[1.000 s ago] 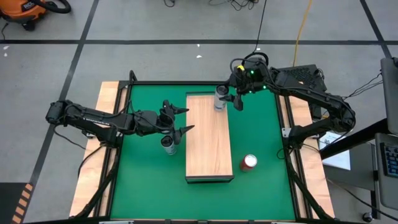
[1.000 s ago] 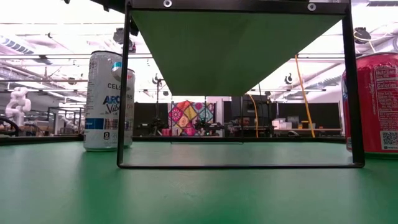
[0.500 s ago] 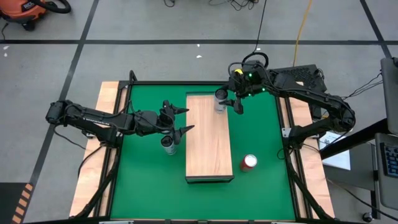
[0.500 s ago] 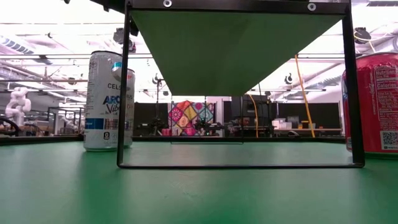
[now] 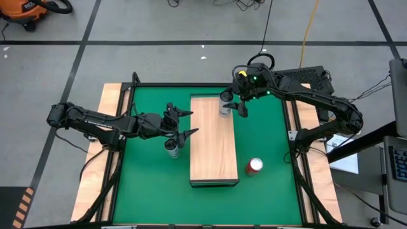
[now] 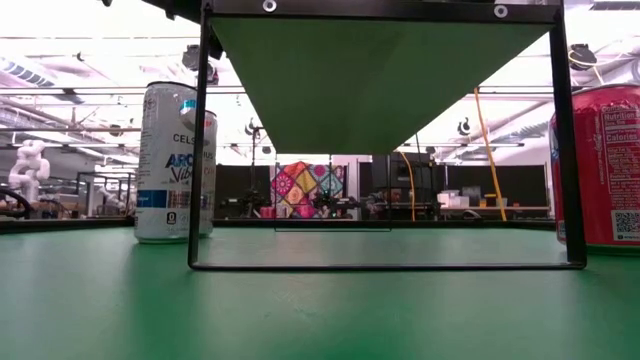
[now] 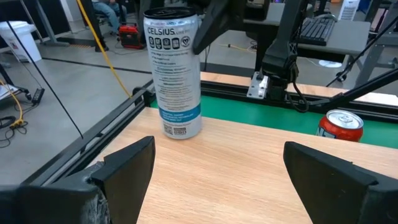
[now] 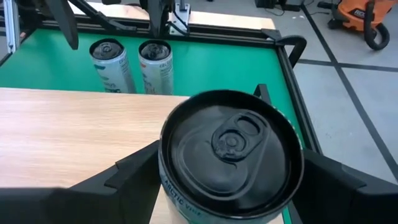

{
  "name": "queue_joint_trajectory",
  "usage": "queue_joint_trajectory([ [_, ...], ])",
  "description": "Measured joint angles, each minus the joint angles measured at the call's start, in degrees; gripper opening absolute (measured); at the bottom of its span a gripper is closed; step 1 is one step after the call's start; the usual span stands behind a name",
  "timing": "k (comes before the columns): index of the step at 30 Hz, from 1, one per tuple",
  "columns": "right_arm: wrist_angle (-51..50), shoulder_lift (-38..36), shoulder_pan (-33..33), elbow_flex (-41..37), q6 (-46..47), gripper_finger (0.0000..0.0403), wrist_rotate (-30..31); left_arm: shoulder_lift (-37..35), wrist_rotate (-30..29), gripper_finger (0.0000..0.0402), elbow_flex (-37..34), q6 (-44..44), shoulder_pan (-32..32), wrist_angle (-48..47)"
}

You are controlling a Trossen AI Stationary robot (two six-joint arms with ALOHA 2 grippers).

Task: Place canned beverage on shelf
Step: Put the right white-blue soda can on the shelf

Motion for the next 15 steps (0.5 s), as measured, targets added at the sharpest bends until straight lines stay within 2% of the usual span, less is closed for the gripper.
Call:
queue_joint_trajectory([
  [15, 1.4, -3.2, 0.0, 0.1, 1.0, 0.0295, 0.3, 0.0, 0.0, 0.0354, 0.0, 0.0, 0.0, 0.0],
])
